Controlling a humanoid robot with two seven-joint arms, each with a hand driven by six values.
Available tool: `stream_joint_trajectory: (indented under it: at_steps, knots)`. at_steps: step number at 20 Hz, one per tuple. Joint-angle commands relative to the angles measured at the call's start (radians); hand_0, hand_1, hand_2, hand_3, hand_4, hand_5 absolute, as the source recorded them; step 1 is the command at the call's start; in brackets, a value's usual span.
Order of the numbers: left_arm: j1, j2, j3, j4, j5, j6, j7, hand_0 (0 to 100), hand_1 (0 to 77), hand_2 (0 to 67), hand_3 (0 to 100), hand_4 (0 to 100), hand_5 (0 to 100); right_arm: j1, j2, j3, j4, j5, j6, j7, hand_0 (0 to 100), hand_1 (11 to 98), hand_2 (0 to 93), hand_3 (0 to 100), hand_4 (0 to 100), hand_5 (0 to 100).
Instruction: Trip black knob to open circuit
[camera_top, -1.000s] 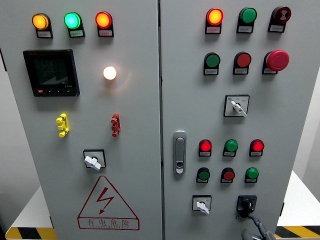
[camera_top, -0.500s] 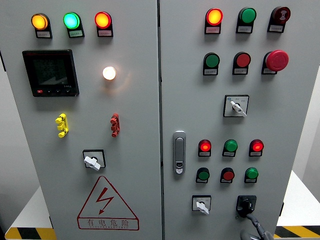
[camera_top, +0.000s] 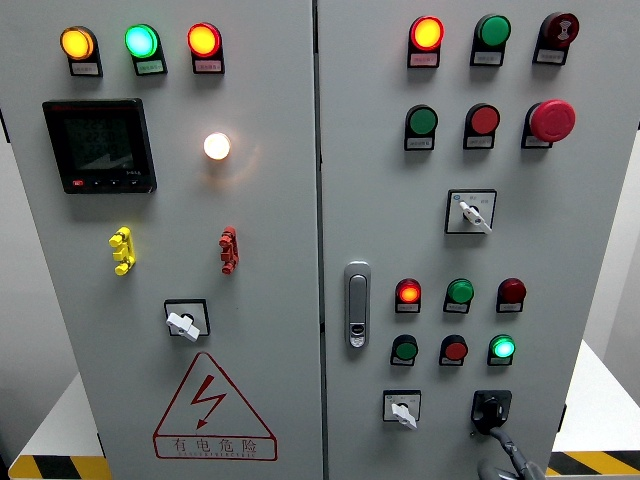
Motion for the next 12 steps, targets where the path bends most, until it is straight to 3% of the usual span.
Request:
stream_joint_trajectory:
  at_steps: [1,12]
  knots:
    - [0.0,0.0,0.0,0.0,0.0,0.0,0.0,0,3.3,12.8,21,7,2,0.0,0.0001,0.001,-0.001,0.0,0.0,0.0,88,43.2,5.3,88,87,100]
    - [0.0,0.001,0.0,0.0,0.0,0.0,0.001,0,3.2,12.8,21,7,2,0.0,0.0031,0.014,-0.006,0.0,0.0,0.0,87,43.1,5.3,88,87,100]
